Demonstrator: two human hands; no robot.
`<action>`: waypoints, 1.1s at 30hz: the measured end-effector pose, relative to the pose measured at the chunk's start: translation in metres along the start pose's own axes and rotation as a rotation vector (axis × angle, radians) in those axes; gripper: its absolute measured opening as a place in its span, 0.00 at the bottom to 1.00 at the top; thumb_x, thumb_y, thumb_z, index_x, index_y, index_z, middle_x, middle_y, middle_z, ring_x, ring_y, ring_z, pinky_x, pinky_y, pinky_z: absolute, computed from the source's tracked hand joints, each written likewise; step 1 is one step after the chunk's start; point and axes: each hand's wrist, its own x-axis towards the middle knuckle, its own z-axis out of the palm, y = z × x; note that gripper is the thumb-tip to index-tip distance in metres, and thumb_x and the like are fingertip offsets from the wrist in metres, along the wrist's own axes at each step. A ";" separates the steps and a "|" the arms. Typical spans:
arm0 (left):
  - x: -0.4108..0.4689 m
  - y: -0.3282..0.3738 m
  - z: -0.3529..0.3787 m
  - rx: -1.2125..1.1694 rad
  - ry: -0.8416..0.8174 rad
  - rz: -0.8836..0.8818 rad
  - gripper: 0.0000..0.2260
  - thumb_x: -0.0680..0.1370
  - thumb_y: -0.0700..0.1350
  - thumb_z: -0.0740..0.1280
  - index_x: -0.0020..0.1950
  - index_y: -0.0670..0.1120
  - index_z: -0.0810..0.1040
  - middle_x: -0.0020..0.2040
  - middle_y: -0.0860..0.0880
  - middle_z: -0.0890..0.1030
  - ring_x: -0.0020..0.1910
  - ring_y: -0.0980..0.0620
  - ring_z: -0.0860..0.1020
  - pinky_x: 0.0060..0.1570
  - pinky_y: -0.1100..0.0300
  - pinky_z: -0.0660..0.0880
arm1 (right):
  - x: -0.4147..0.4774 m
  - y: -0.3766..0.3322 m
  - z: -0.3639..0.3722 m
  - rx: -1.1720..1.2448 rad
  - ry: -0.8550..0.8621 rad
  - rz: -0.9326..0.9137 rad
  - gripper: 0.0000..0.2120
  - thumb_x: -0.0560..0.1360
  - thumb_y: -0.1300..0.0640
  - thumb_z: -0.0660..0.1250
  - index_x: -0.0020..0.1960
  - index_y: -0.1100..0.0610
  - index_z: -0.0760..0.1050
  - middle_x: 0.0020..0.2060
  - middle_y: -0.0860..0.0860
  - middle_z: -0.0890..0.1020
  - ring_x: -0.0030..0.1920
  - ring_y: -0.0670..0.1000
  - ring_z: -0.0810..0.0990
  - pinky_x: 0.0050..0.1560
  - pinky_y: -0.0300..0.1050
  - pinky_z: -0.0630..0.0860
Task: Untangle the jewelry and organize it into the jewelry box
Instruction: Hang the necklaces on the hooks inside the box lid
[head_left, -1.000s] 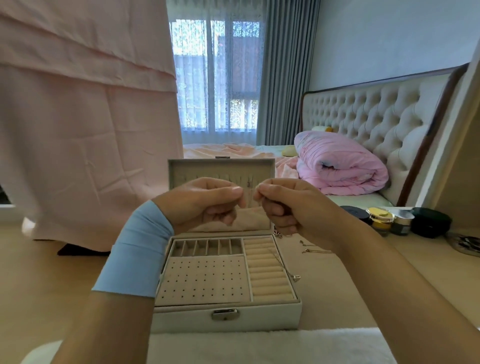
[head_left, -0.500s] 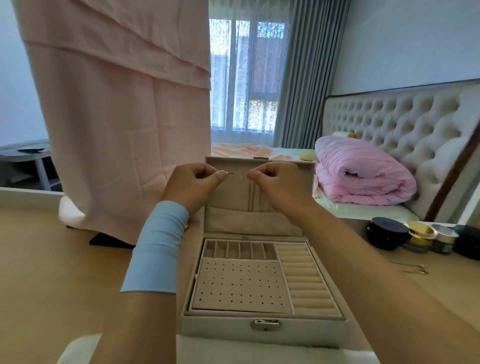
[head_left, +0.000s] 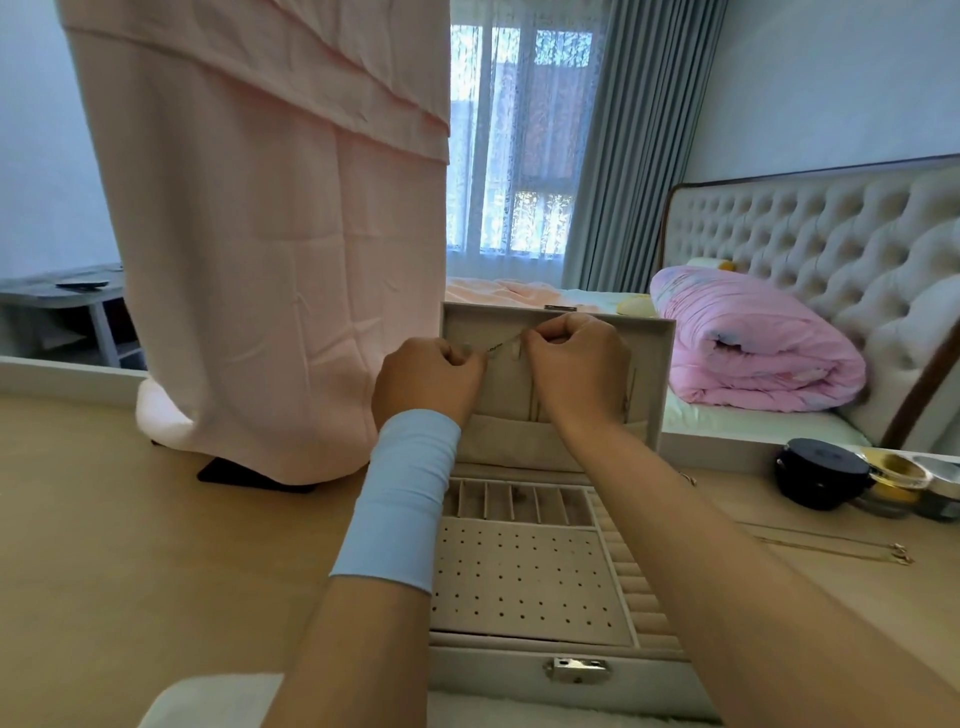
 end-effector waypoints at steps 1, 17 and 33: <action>0.000 0.001 0.000 0.022 -0.009 0.001 0.12 0.75 0.53 0.67 0.36 0.48 0.82 0.36 0.50 0.81 0.36 0.51 0.76 0.37 0.62 0.68 | 0.000 0.001 -0.001 -0.005 -0.013 -0.002 0.04 0.74 0.58 0.71 0.44 0.54 0.85 0.36 0.44 0.82 0.40 0.43 0.79 0.36 0.26 0.66; -0.002 0.007 -0.025 0.080 -0.516 0.020 0.10 0.79 0.45 0.67 0.44 0.38 0.80 0.34 0.46 0.80 0.28 0.49 0.76 0.30 0.58 0.78 | -0.026 0.004 -0.030 -0.048 -0.625 0.207 0.15 0.80 0.50 0.67 0.44 0.60 0.84 0.36 0.55 0.84 0.35 0.51 0.80 0.33 0.41 0.70; 0.006 0.008 -0.031 0.106 -0.396 0.219 0.05 0.79 0.43 0.65 0.53 0.46 0.80 0.45 0.49 0.82 0.46 0.48 0.81 0.54 0.51 0.79 | 0.002 0.004 -0.051 0.076 -0.779 -0.112 0.11 0.80 0.53 0.68 0.42 0.58 0.80 0.29 0.47 0.76 0.30 0.43 0.73 0.39 0.41 0.73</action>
